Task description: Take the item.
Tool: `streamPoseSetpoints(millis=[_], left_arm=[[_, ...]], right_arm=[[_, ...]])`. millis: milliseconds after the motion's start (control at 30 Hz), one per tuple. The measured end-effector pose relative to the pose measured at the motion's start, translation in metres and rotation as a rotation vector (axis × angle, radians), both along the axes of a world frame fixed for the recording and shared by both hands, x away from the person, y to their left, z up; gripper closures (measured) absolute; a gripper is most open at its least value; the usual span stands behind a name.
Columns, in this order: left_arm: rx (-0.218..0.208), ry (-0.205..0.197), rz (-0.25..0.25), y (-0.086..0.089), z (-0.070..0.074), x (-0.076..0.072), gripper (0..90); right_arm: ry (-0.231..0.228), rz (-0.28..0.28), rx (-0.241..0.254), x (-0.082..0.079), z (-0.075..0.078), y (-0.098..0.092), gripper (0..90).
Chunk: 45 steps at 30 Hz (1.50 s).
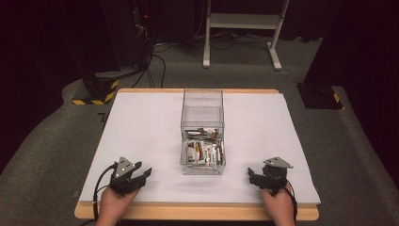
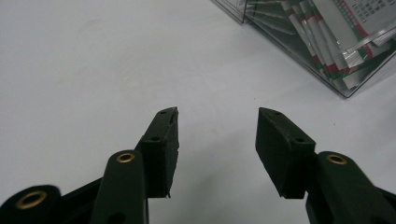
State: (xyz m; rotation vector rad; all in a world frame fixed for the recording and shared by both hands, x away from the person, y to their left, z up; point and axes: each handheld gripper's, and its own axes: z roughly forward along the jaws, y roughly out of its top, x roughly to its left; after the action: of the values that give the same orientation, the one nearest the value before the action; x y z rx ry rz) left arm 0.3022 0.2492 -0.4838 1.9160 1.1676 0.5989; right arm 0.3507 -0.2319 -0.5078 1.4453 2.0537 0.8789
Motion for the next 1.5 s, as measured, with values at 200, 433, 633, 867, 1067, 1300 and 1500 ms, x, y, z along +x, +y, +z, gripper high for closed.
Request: streamPoseSetpoints(millis=[200,433,633,867,1067,1300,1500], left_arm=[[-0.017,-0.008,-0.003,-0.003,0.003,-0.002,49.9],[-0.027,-0.016,-0.009,-0.006,0.006,-0.003,50.1],[-0.026,-0.018,-0.009,-0.006,0.005,-0.003,50.8],[-0.025,-0.030,-0.011,-0.008,0.008,-0.004,50.8],[-0.028,-0.044,-0.010,-0.010,0.010,-0.004,50.8],[-0.029,-0.051,-0.017,-0.015,0.011,-0.005,50.7],[-0.028,-0.064,-0.024,-0.017,0.012,-0.006,50.4]], right_arm=[[0.000,0.000,0.000,0.000,0.000,0.000,12.7],[0.000,0.000,0.000,0.000,0.000,0.000,12.7],[0.000,0.000,0.000,0.000,0.000,0.000,12.6],[0.000,0.000,0.001,0.000,0.000,0.000,12.6],[0.001,0.000,0.001,0.000,0.000,0.000,12.7],[0.001,0.000,0.001,0.000,0.000,0.000,12.6],[0.000,0.000,0.000,0.000,0.000,0.000,12.7]])
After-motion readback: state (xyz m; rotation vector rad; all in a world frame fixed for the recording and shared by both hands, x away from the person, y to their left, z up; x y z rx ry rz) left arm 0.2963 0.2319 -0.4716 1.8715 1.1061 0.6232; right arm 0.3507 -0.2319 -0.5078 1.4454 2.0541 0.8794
